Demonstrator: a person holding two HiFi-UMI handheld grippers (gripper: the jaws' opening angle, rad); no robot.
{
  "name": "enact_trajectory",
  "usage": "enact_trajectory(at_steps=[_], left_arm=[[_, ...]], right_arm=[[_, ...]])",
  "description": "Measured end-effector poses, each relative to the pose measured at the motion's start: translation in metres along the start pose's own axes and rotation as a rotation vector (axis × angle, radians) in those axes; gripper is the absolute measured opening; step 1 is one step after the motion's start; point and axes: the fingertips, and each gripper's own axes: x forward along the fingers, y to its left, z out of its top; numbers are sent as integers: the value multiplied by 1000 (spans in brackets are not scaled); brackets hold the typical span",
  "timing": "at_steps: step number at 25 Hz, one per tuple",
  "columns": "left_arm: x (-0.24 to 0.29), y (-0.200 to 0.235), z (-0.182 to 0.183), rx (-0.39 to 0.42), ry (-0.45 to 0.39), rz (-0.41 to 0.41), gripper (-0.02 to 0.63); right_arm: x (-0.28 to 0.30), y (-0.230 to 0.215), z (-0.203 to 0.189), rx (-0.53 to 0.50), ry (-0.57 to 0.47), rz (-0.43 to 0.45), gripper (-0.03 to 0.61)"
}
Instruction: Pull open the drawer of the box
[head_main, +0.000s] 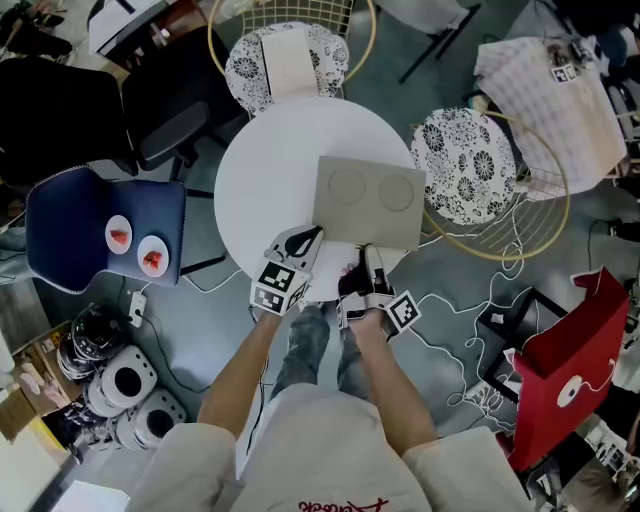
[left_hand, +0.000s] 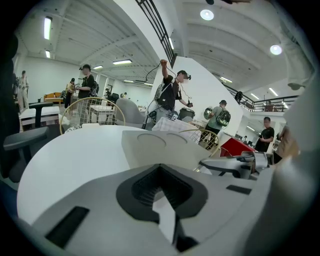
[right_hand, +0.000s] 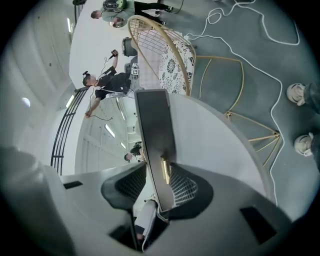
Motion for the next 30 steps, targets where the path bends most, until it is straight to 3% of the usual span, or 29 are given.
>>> enact_trajectory(at_steps=[7, 11, 21, 30], left_arm=[[0, 0, -1, 11, -4, -5, 12], [0, -1, -2, 6, 2, -4, 11], [-2, -3, -4, 5, 11, -10, 12], [-2, -4, -5, 4, 11, -12, 12]], right_arm=[[-5, -2, -1, 13, 10, 6, 149], [-14, -10, 1, 25, -8, -28, 103], [-2, -13, -1, -142, 59, -169, 101], [0, -10, -1, -127, 48, -131, 45]])
